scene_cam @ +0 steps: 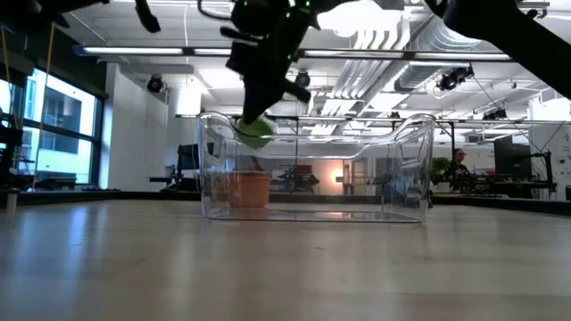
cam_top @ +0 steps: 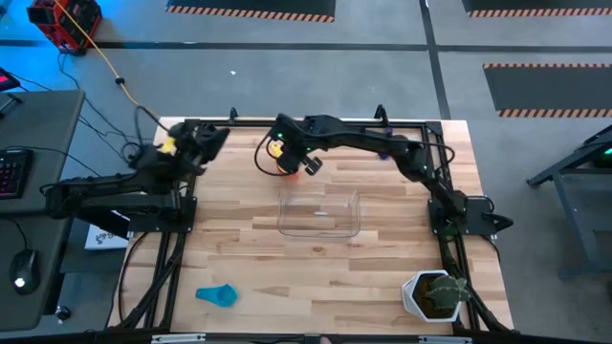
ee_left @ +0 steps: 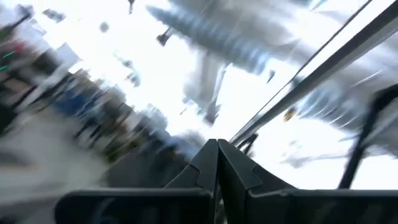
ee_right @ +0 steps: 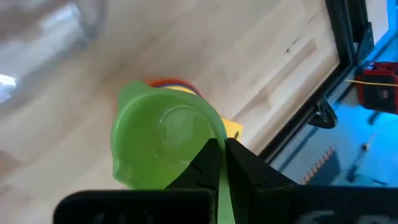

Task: Nest measuring cups in basket
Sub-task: Stack the green measuring cup on top of the yellow measuring cup

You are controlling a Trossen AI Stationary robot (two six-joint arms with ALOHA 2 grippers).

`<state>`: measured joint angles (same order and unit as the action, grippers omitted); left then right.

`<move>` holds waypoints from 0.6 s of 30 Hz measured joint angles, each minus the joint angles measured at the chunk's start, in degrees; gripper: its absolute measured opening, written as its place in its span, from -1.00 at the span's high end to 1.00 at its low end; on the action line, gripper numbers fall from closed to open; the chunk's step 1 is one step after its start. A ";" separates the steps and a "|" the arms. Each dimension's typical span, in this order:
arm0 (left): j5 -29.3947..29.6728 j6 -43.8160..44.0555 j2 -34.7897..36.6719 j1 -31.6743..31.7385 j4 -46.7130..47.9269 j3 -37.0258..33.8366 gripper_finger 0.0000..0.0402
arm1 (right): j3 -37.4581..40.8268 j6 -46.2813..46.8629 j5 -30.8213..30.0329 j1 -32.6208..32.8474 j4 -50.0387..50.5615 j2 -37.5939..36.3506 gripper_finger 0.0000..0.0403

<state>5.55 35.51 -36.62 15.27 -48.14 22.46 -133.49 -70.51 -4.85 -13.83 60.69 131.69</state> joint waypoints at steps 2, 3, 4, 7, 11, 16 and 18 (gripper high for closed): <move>-0.53 -0.17 0.45 0.00 -2.89 0.00 1.00 | 1.57 -3.06 -1.77 -0.52 -2.70 0.73 1.00; -0.55 -0.16 0.72 0.00 -3.29 0.02 1.00 | 2.13 -4.38 -2.58 -0.74 -3.40 0.95 1.00; -0.55 -0.14 1.08 0.00 -3.23 0.02 1.00 | 2.82 -5.20 -3.13 -0.88 -3.63 1.33 1.00; -0.50 -0.15 1.56 0.02 -2.78 0.02 1.00 | 4.11 -5.43 -3.53 -1.35 -4.40 2.15 1.00; -0.32 -0.16 1.58 0.03 -2.60 0.02 1.00 | 4.95 -5.62 -2.86 -1.62 -4.45 2.39 0.98; -0.20 -0.32 1.58 0.09 -2.36 0.02 1.00 | 5.05 -5.42 -2.09 -1.57 -4.65 3.23 0.93; -0.16 -1.44 1.57 0.08 -2.25 0.02 1.00 | 5.00 -5.43 -1.48 -1.54 -5.70 3.36 0.92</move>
<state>5.39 34.06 -35.05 15.35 -50.39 22.48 -128.49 -75.94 -6.33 -15.38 54.99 135.05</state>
